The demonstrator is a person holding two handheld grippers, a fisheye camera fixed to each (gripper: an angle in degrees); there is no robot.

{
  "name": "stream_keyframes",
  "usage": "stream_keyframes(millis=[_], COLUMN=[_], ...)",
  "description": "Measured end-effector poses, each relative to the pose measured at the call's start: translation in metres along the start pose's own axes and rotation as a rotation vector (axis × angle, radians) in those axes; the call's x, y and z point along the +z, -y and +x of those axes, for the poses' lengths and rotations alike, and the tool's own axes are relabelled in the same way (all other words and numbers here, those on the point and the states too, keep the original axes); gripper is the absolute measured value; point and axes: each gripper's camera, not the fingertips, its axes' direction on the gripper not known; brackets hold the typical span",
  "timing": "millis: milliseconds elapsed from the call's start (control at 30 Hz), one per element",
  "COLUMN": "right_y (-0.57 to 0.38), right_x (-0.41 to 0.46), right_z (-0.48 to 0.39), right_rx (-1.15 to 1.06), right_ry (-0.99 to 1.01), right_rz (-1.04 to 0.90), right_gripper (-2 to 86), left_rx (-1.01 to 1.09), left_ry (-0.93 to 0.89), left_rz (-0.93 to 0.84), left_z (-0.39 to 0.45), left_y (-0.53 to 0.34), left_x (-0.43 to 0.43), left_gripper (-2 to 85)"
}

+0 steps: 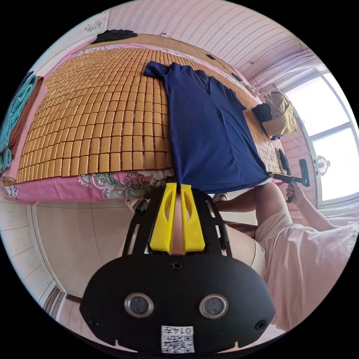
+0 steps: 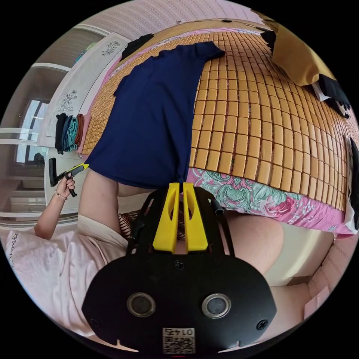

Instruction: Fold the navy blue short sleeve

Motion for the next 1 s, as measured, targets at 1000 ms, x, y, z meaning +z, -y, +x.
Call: stream_keyframes(millis=[1000], right_y=[0.316], right_x=[0.099], right_z=[-0.168], right_rx=[-0.568], right_ry=[-0.146], right_rz=[-0.032], right_gripper=[3.7], left_rx=[-0.054], left_ry=[-0.009], left_rz=[0.291], left_z=[-0.128], left_y=[0.187], left_x=[-0.034], left_gripper=[1.7])
